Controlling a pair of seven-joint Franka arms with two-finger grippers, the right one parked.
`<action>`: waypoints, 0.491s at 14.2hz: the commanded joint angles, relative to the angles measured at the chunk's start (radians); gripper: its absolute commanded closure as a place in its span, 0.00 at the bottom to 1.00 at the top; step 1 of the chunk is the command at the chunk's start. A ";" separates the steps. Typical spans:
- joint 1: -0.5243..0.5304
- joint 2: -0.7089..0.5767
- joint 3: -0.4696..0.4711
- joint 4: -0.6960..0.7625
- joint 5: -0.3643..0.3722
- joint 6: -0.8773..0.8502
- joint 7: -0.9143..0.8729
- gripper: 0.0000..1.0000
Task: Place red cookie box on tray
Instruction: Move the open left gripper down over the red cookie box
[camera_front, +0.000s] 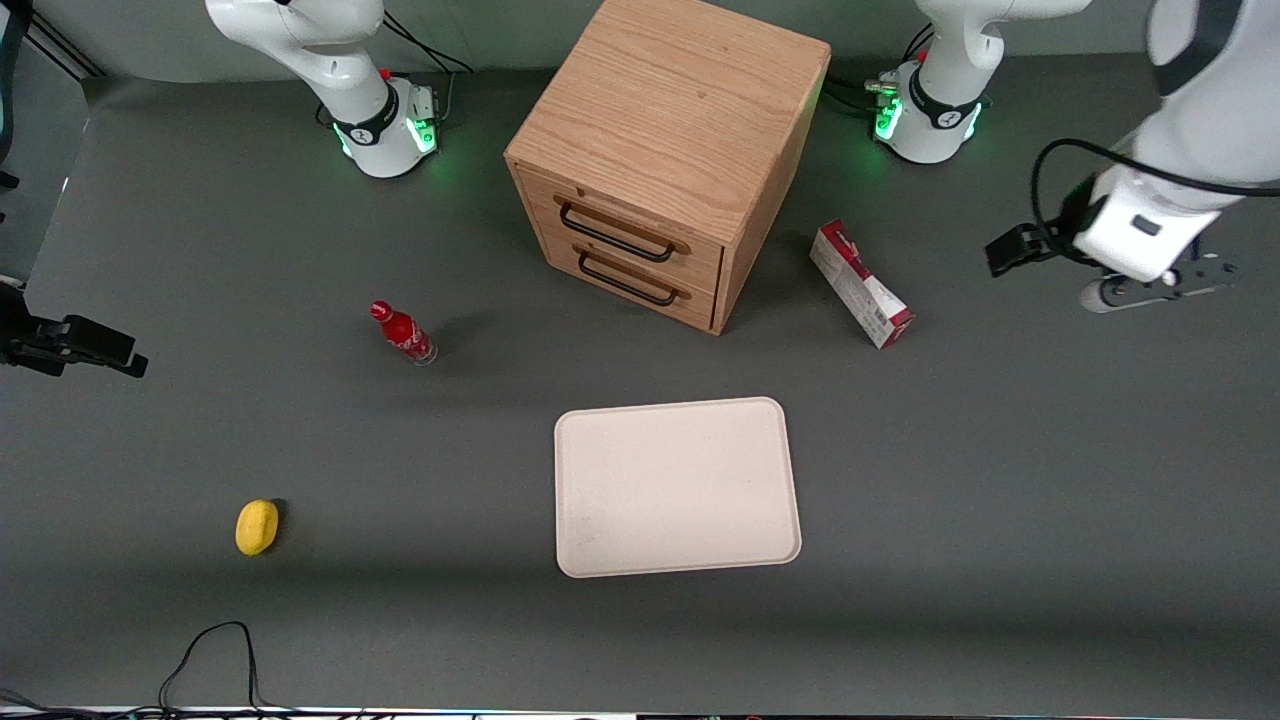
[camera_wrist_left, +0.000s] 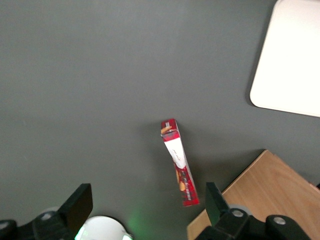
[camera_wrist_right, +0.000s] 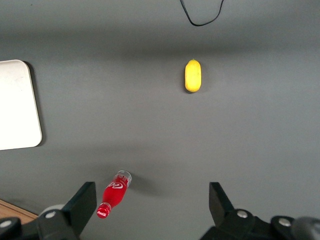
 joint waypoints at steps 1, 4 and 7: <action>-0.006 -0.097 -0.061 -0.185 -0.011 0.070 -0.275 0.00; 0.003 -0.172 -0.062 -0.364 -0.123 0.208 -0.348 0.00; 0.002 -0.182 -0.129 -0.429 -0.129 0.269 -0.519 0.00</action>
